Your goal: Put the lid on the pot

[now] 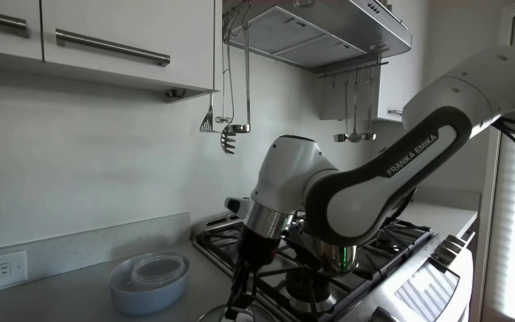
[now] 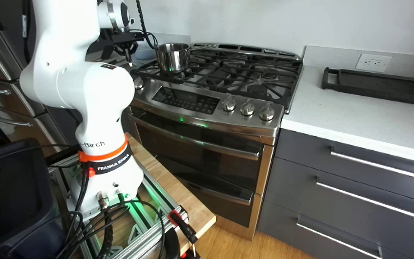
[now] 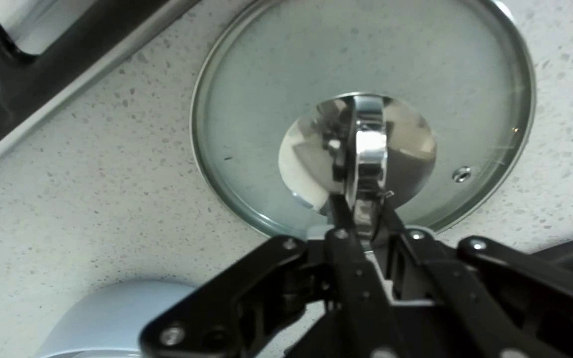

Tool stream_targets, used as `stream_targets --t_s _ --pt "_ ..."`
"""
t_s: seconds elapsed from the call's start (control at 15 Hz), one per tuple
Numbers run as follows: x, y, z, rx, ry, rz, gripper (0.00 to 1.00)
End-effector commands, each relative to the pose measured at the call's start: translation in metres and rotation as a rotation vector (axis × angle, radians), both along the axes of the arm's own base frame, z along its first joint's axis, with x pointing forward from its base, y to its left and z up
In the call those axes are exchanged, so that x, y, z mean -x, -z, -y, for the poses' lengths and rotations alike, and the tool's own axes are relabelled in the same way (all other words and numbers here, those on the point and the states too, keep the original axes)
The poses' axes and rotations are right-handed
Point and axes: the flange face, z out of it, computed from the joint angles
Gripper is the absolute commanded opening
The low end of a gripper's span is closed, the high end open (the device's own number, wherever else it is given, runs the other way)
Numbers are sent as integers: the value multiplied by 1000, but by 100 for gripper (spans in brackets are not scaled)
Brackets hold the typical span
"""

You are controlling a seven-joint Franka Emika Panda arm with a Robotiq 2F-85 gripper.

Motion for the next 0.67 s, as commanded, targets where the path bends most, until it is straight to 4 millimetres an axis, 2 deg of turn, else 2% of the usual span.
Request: stream_targets --t_s 0.0,0.2,0.6 --pt "-1 -6 4 25 12 -9 4" --pt "-6 -28 13 32 22 -1 4" --pt "-11 -111 41 42 77 37 4"
